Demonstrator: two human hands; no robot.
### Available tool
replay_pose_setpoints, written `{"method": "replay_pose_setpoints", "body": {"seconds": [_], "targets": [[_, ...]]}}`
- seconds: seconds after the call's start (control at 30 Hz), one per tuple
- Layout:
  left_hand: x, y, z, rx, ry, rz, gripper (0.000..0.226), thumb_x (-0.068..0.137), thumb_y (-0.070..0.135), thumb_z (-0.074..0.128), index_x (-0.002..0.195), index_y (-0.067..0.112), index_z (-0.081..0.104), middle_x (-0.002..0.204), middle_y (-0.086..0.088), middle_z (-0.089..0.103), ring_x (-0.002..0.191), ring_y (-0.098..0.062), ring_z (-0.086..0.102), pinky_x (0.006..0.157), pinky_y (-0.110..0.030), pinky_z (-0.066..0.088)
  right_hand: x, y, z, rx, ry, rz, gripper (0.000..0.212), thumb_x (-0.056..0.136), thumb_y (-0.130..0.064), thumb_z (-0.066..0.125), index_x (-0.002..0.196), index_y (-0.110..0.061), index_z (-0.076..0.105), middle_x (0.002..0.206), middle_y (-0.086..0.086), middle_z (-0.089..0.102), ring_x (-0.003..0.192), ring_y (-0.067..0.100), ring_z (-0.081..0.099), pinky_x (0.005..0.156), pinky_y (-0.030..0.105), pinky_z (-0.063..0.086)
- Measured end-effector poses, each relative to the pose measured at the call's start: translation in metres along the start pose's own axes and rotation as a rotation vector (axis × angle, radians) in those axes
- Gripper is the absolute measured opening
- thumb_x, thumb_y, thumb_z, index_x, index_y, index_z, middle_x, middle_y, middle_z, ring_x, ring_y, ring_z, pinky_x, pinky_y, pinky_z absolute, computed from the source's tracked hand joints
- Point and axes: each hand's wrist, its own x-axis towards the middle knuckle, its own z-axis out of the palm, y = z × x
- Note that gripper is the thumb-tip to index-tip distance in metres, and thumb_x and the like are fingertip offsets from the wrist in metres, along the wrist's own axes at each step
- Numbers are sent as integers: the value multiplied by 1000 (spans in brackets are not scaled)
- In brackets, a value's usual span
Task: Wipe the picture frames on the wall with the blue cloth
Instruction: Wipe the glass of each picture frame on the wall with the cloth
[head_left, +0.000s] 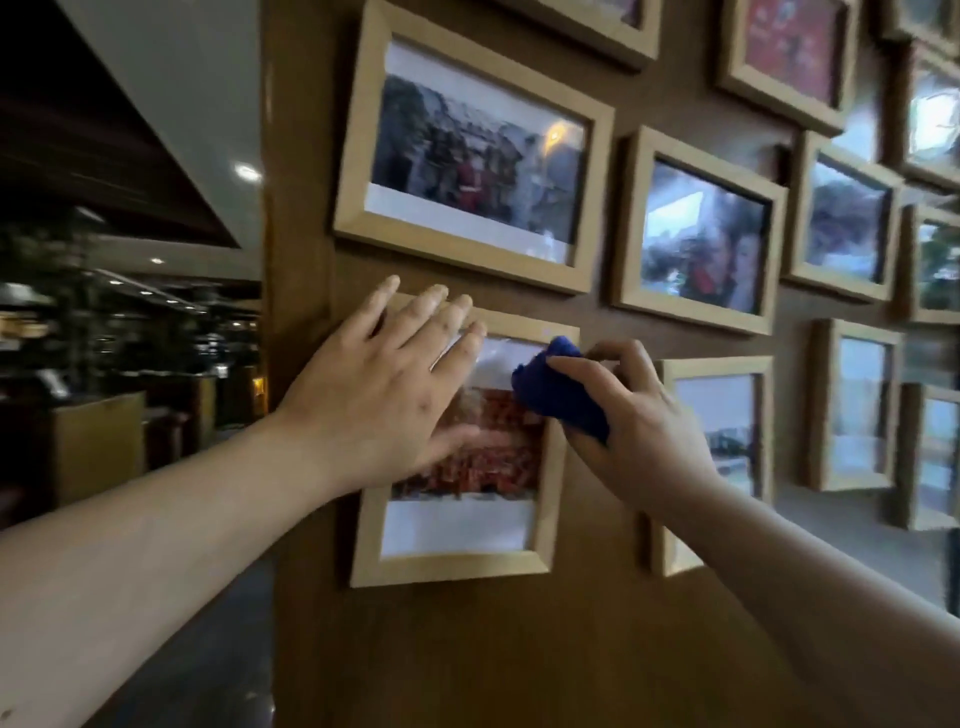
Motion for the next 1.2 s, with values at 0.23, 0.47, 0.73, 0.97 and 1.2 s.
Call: {"method": "replay_pose_setpoints", "body": {"seconds": [0.23, 0.47, 0.73, 0.97, 1.2], "targets": [[-20, -41, 6, 93, -128, -116, 104, 77, 81, 18, 148, 5, 15, 159, -16, 18, 147, -30, 12, 118, -56, 14, 39, -56, 21, 35, 53, -188, 52, 83, -33, 59, 132, -21, 50, 125, 17, 49, 91, 30, 56, 53, 37, 52], [-25, -52, 22, 52, -76, -51, 109, 76, 84, 20, 149, 3, 15, 159, -17, 16, 146, -30, 16, 117, -58, 13, 49, -81, 35, -14, 79, -174, 47, 87, -39, 49, 131, -23, 53, 120, 16, 52, 90, 28, 54, 51, 31, 46], [-26, -60, 34, 54, -6, 6, 108, 78, 82, 26, 147, 0, 17, 158, -21, 17, 144, -32, 23, 117, -60, 11, 13, -27, 27, -184, 28, 104, 52, 75, -22, 71, 125, -24, 58, 114, 12, 53, 90, 33, 56, 53, 34, 46], [-26, -62, 39, 32, 45, 23, 106, 78, 80, 24, 147, 0, 17, 157, -22, 18, 144, -33, 23, 116, -60, 11, 35, -86, 42, -82, 36, -107, 48, 83, -33, 56, 130, -24, 51, 120, 14, 50, 93, 27, 54, 55, 31, 47], [-26, -65, 45, 45, 91, 44, 105, 80, 79, 24, 146, -1, 14, 157, -23, 18, 143, -35, 24, 116, -61, 10, -8, -42, 31, -343, -56, 8, 47, 79, -29, 69, 123, -23, 57, 115, 11, 55, 94, 29, 55, 58, 38, 49]]}}
